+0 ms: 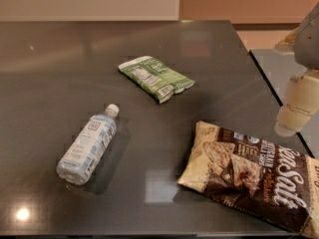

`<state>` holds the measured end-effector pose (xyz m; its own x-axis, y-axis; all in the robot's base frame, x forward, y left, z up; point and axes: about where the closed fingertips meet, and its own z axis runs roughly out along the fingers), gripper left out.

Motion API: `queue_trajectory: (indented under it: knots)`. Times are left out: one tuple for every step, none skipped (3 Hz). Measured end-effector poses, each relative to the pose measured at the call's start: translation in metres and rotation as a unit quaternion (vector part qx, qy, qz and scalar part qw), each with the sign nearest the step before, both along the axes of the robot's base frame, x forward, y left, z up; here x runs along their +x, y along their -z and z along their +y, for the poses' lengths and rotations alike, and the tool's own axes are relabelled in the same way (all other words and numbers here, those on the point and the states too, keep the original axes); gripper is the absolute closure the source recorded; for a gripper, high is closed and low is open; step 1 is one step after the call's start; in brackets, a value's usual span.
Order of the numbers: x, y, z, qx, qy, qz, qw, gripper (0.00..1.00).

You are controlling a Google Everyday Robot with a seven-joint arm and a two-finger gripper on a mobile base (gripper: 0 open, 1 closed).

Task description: Move brown chip bag near green jalapeno chip bag

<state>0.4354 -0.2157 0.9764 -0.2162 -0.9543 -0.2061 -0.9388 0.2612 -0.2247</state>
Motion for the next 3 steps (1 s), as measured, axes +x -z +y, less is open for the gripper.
queue_trajectory:
  knots:
    - [-0.016,0.007,-0.001,0.014,-0.010,0.013,0.9998,0.00]
    - [-0.038,0.023,-0.002,0.031,-0.021,0.021,0.9991,0.00]
    - [-0.057,0.046,-0.007,0.045,-0.023,0.034,0.9982,0.00]
